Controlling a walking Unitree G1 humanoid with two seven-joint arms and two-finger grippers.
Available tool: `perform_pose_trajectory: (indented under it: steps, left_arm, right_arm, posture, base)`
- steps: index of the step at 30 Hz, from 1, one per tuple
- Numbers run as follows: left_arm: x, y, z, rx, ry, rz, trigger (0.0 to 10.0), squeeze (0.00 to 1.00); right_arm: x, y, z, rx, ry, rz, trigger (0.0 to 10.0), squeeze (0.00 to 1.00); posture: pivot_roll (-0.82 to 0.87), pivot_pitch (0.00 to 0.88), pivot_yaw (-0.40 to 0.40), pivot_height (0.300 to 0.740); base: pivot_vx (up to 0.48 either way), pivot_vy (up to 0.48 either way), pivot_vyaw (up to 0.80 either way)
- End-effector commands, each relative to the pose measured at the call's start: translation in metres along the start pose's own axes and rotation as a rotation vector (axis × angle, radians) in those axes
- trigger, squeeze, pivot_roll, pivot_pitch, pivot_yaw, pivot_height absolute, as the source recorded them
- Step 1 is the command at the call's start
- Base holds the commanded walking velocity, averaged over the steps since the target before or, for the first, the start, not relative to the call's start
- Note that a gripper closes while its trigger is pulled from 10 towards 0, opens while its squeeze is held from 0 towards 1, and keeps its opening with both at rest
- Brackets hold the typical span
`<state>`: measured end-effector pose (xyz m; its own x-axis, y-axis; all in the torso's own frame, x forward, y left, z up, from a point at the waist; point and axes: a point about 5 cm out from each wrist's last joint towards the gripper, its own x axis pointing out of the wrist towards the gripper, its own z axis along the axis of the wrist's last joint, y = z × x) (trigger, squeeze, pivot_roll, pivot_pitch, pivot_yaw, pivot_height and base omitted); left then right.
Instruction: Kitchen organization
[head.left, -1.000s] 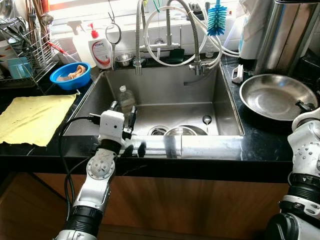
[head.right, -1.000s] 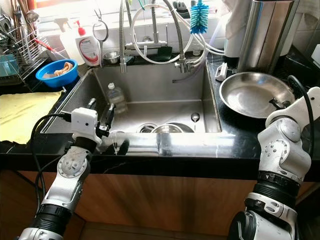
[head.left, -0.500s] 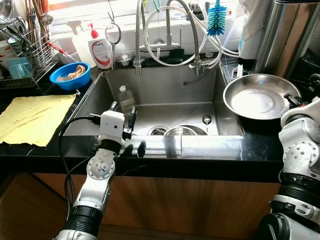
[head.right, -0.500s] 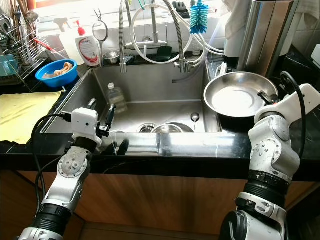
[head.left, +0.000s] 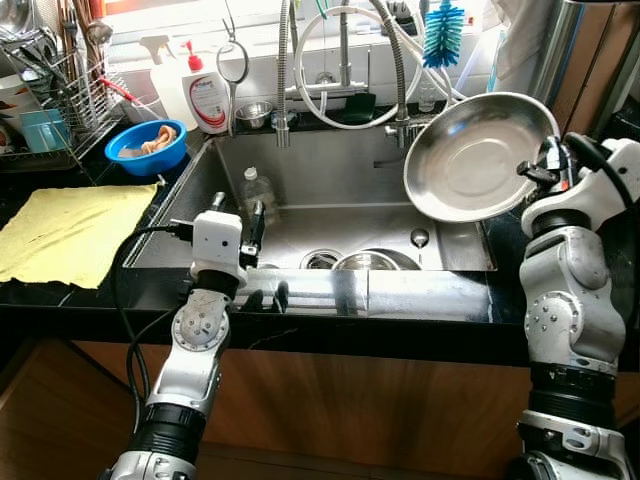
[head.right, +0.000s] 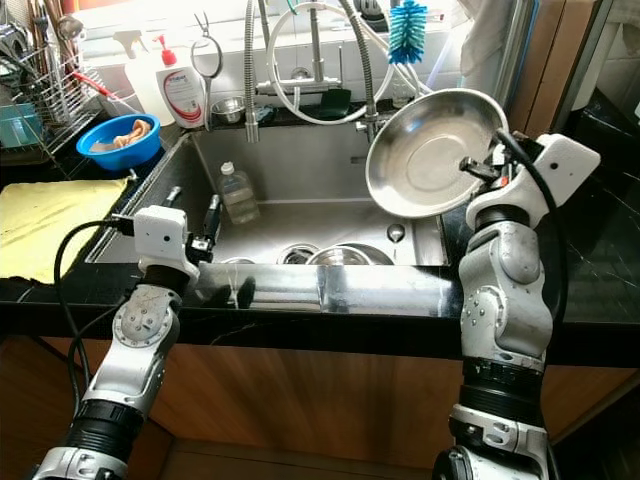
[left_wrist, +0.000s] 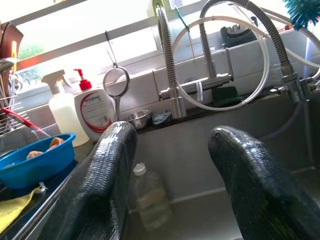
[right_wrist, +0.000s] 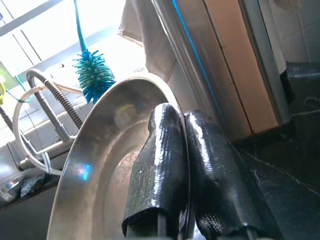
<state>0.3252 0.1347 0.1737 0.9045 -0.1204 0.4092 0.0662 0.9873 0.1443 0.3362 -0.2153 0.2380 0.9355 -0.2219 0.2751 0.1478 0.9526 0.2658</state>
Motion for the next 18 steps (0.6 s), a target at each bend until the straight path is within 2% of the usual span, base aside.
perform_pose_trajectory:
  steps: [1,3,10,12,16,18]
  left_arm:
    - [0.004,0.002,0.008,-0.012,-0.04,0.009,10.0,0.0]
    - [0.004,0.001,0.009,-0.021,-0.041,0.018,10.0,0.0]
    - [0.006,0.003,0.009,-0.026,-0.044,0.033,10.0,0.0]
    - [0.007,0.003,0.008,-0.025,-0.041,0.035,10.0,0.0]
    - [0.008,0.002,0.007,-0.029,-0.039,0.032,10.0,0.0]
    - [0.008,0.0,0.006,-0.064,-0.031,0.048,10.0,0.0]
  right_arm:
    - [-0.002,0.014,0.009,-0.033,-0.06,0.076,10.0,0.0]
    - [-0.005,0.018,0.007,-0.1,-0.071,0.111,10.0,0.0]
    - [-0.013,0.017,-0.002,-0.157,-0.072,0.116,10.0,0.0]
    - [-0.014,0.014,-0.003,-0.22,-0.076,0.111,10.0,0.0]
    - [-0.012,0.005,0.003,-0.25,-0.1,0.086,10.0,0.0]
    - [-0.011,0.002,0.005,-0.261,-0.103,0.086,10.0,0.0]
  posture:
    - [-0.26,0.0,0.131,0.74]
    - [-0.26,0.0,0.13,0.74]
    - [-0.27,0.0,0.139,0.74]
    - [-0.28,0.0,0.141,0.74]
    - [-0.28,0.0,0.139,0.74]
    - [-0.29,0.0,0.124,0.74]
  base:
    - [0.0,0.0,0.0]
    - [0.0,0.0,0.0]
    - [0.0,0.0,0.0]
    - [0.0,0.3,0.0]
    - [0.0,0.328,0.0]
    - [0.0,0.326,0.0]
